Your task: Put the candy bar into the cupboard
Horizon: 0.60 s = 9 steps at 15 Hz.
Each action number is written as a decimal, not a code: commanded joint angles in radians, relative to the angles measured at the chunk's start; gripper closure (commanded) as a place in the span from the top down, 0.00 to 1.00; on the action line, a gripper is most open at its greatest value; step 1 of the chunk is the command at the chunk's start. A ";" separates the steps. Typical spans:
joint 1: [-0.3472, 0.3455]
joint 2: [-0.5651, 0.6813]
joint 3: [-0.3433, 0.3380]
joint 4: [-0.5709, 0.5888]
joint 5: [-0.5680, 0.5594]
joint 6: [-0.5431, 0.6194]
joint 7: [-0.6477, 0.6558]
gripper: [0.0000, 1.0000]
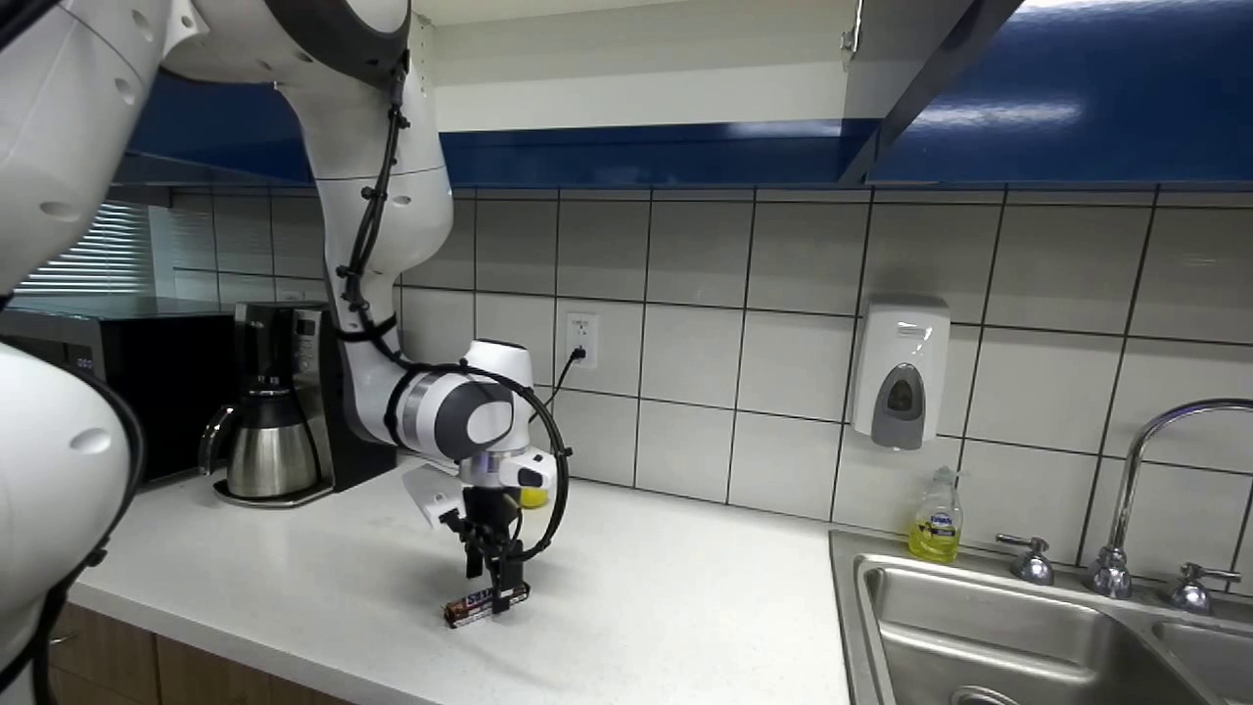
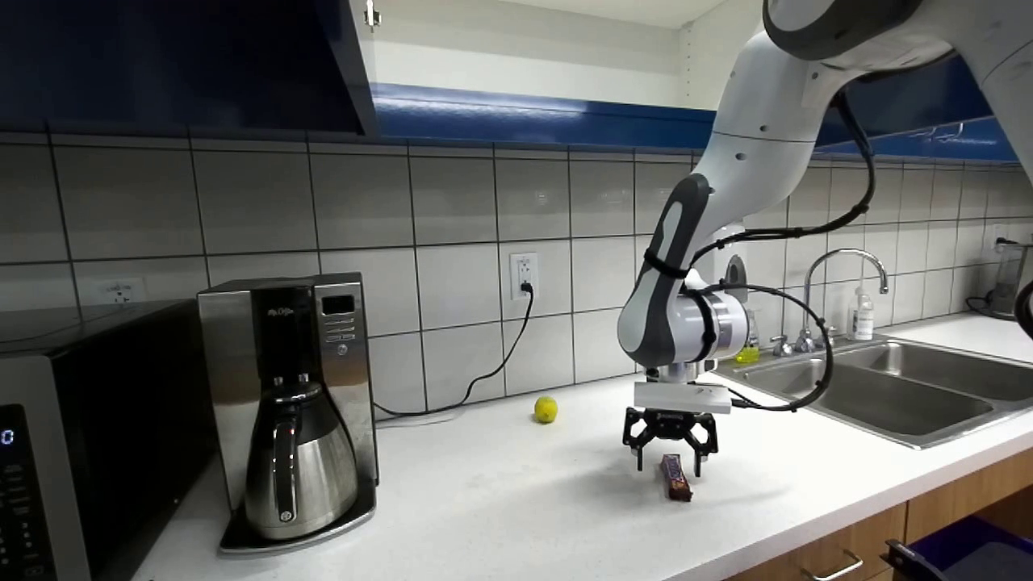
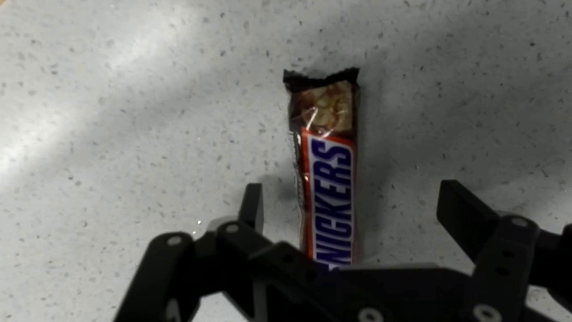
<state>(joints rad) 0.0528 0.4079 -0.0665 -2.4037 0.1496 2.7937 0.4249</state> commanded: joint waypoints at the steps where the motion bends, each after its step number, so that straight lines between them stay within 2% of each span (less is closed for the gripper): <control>1: 0.026 0.015 -0.018 0.030 0.007 -0.022 0.028 0.74; 2: 0.028 0.018 -0.018 0.035 0.006 -0.024 0.029 0.73; 3: 0.031 0.022 -0.019 0.039 0.006 -0.025 0.030 0.68; 9: 0.041 0.029 -0.025 0.051 0.004 -0.034 0.035 0.22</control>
<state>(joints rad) 0.0734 0.4278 -0.0754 -2.3772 0.1496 2.7856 0.4341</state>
